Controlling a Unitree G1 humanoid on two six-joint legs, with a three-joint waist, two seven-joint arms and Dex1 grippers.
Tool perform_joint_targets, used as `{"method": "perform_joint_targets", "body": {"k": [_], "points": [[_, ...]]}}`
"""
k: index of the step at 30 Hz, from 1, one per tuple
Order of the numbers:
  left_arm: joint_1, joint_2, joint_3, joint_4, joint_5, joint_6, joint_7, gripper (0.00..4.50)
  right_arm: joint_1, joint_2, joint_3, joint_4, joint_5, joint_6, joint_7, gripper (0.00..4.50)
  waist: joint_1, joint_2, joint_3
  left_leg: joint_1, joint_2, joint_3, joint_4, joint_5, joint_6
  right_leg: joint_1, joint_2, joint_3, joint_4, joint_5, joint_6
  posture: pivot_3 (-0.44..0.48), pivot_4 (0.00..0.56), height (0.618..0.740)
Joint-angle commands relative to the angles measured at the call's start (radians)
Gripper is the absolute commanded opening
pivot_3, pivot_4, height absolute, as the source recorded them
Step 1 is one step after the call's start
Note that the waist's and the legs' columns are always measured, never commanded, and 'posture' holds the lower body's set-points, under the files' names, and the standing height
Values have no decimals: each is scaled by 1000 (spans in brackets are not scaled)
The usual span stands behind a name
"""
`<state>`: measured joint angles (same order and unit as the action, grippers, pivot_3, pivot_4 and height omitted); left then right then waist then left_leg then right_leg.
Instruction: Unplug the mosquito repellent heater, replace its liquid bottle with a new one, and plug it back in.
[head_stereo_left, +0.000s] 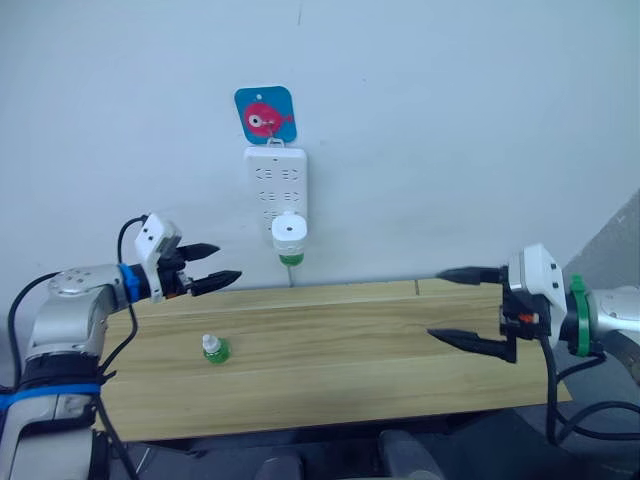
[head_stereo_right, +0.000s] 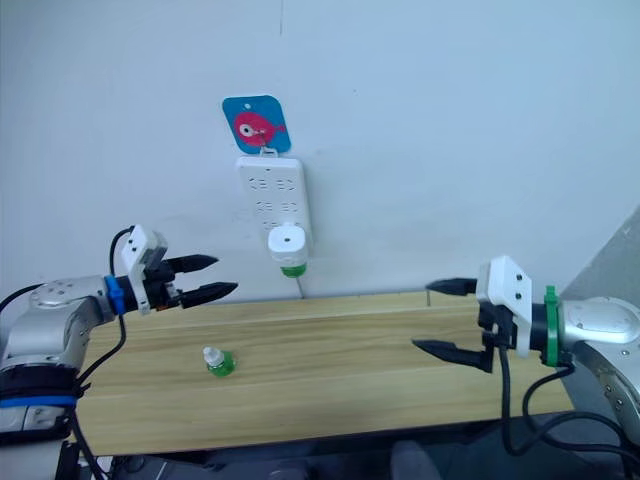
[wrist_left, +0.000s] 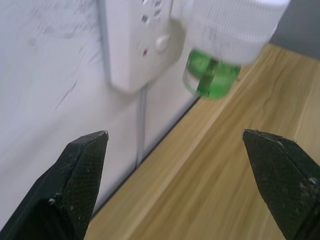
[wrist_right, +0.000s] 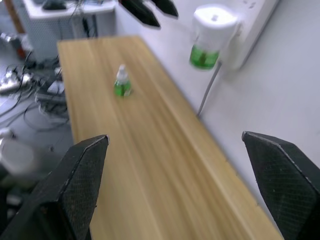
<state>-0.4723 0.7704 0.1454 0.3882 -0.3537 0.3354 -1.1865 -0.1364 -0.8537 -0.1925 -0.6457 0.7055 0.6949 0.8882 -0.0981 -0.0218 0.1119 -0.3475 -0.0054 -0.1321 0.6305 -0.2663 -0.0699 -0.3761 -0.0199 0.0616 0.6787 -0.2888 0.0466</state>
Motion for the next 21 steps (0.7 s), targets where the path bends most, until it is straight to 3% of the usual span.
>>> {"method": "perform_joint_targets", "body": {"k": [1,10,21], "points": [[-43,-1,2,9,-8,-29,-20,4500,-50,21,-27,-61,119,133,-139,4471,-9,-1,6,0,0,0,0,0,0,0,0,1,0,0,0,-191,114,720],[-188,-40,-18,187,16,-77,-29,4500,-62,38,-31,-134,190,171,-255,4471,-32,1,16,-13,0,-1,2,0,0,-12,0,0,1,1,0,-244,121,720],[-318,-70,-63,387,86,-172,-74,4500,-26,34,-24,-177,204,160,-307,4471,-71,1,21,-15,-1,-1,4,0,0,-12,0,0,1,1,1,-279,118,720]]}}
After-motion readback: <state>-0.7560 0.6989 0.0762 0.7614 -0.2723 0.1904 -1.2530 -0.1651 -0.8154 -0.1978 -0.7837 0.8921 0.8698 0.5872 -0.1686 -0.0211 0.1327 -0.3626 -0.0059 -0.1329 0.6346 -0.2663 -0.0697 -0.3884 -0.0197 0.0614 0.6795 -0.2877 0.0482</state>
